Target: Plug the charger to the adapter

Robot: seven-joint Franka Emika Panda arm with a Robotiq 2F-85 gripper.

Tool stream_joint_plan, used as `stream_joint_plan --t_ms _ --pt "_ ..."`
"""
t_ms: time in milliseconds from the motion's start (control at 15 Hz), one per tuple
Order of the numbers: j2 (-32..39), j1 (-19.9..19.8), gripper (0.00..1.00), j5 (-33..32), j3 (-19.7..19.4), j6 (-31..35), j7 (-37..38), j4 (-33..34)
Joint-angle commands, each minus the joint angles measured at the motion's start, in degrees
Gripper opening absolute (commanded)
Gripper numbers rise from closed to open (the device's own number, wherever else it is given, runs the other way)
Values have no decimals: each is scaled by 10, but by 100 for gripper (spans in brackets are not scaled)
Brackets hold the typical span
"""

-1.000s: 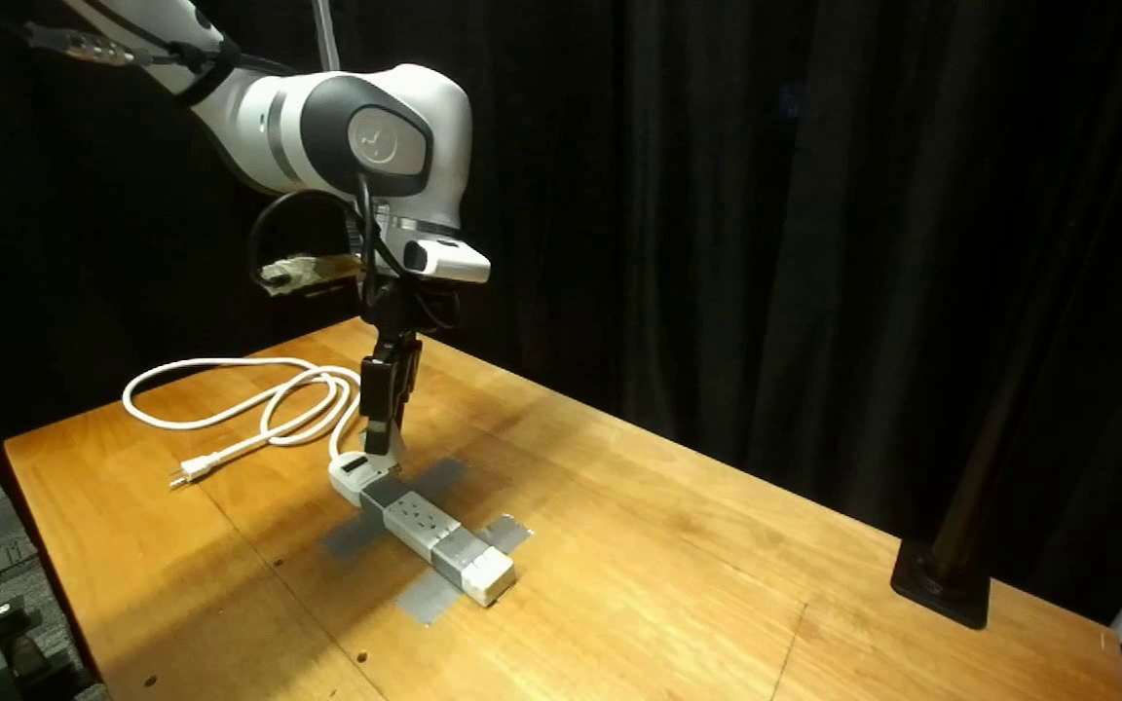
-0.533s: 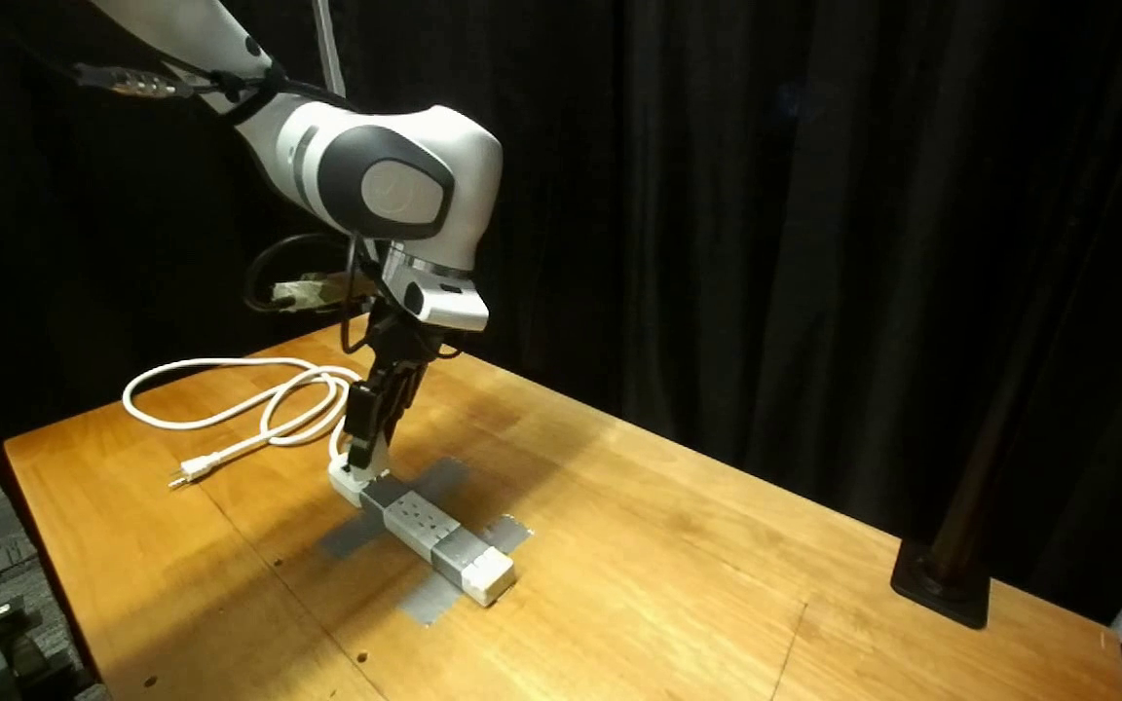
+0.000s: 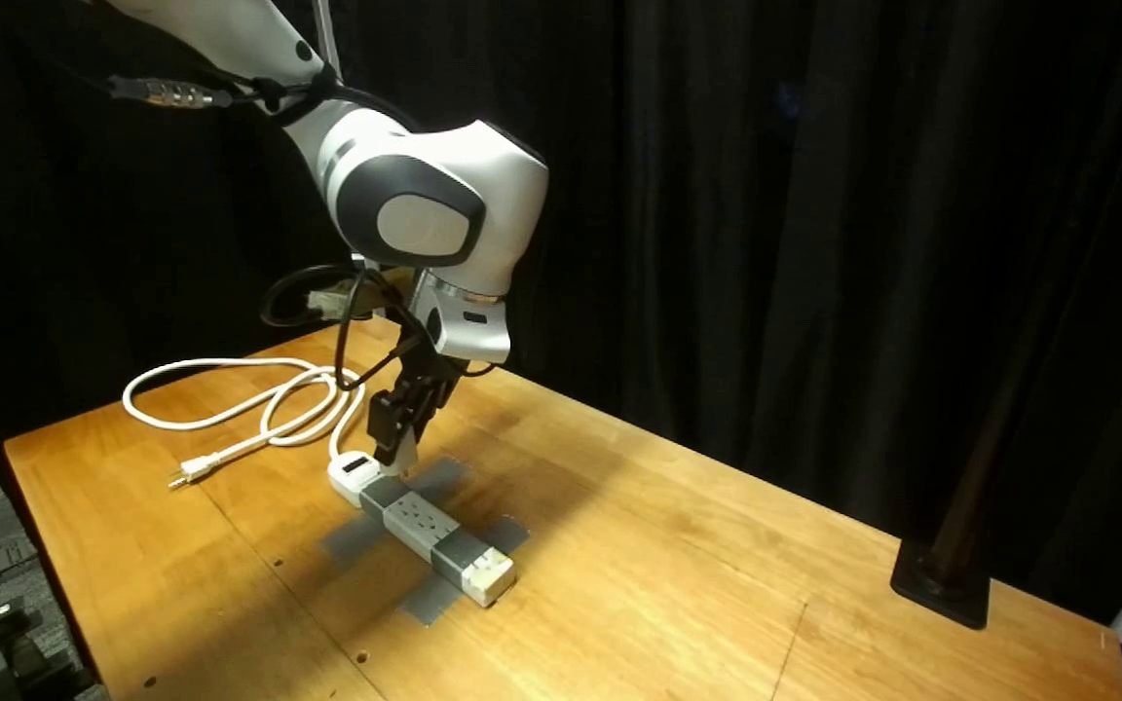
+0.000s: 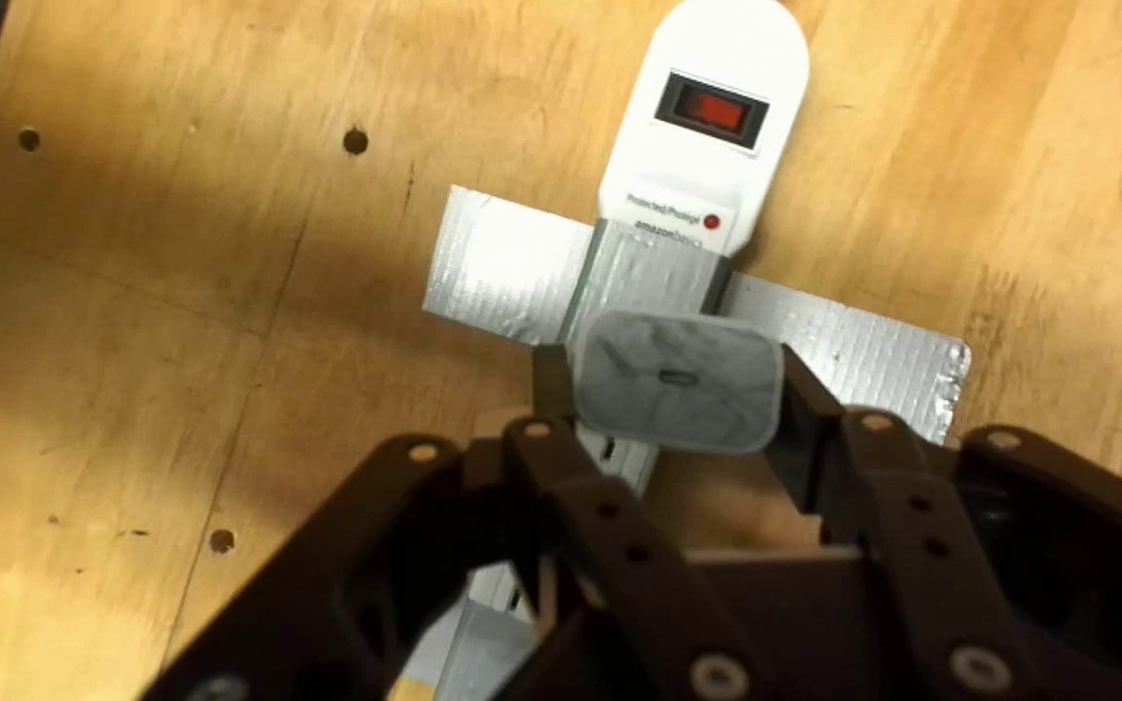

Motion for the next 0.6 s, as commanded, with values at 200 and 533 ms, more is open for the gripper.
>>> stream_joint_plan --t_ms 200,533 --pt "10 -26 24 31 -14 -14 -3 12" --pt "29 -46 24 53 -11 -55 -10 19"
